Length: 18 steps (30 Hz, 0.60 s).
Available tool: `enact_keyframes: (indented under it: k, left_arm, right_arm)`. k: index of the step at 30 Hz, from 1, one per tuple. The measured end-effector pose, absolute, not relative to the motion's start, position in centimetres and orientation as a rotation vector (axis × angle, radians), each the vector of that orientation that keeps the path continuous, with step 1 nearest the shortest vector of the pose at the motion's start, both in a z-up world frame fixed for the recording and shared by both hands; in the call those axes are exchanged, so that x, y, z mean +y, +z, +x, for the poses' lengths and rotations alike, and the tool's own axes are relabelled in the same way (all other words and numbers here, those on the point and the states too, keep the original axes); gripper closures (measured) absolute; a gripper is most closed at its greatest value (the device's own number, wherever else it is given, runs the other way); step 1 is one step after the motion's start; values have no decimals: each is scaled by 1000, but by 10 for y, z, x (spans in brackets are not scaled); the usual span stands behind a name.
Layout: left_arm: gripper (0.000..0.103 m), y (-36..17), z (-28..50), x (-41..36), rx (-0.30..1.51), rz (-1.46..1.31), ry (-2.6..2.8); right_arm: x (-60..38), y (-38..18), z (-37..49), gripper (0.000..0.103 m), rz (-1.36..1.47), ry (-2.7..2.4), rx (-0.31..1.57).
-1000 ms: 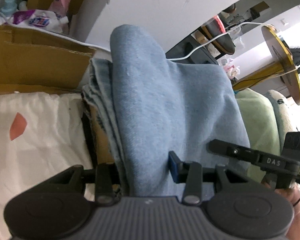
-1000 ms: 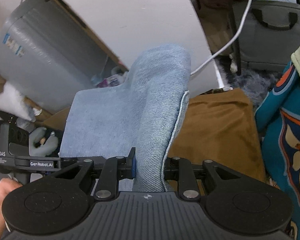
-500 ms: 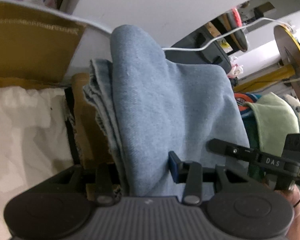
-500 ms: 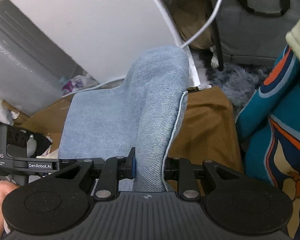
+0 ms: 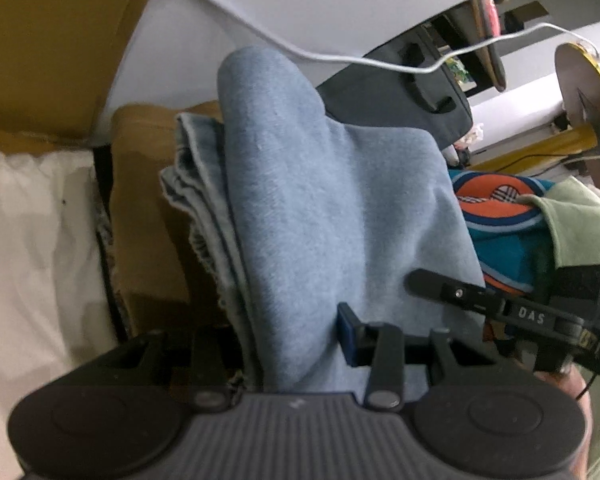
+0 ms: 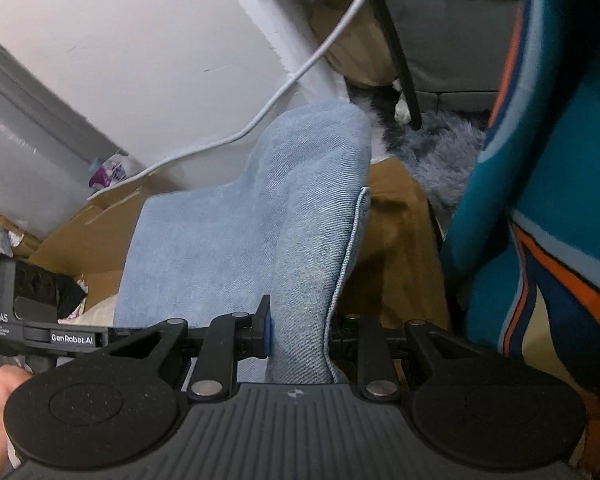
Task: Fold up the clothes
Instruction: 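Carry the held stack away from the bed with both tools, then lower the stack onto the pile and open both tools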
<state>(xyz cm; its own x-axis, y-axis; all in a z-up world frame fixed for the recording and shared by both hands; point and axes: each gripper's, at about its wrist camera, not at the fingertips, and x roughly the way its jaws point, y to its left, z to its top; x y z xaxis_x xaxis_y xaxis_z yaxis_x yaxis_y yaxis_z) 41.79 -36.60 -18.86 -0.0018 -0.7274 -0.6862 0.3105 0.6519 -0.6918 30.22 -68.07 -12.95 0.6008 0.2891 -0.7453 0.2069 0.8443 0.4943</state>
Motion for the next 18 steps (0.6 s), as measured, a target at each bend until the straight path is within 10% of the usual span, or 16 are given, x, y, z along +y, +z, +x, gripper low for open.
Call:
enact_keyframes:
  k: [18]
  left_arm:
    - [58, -196, 423, -357, 1324, -366, -838]
  right_arm:
    - [-681, -151, 309, 80, 590, 44, 861]
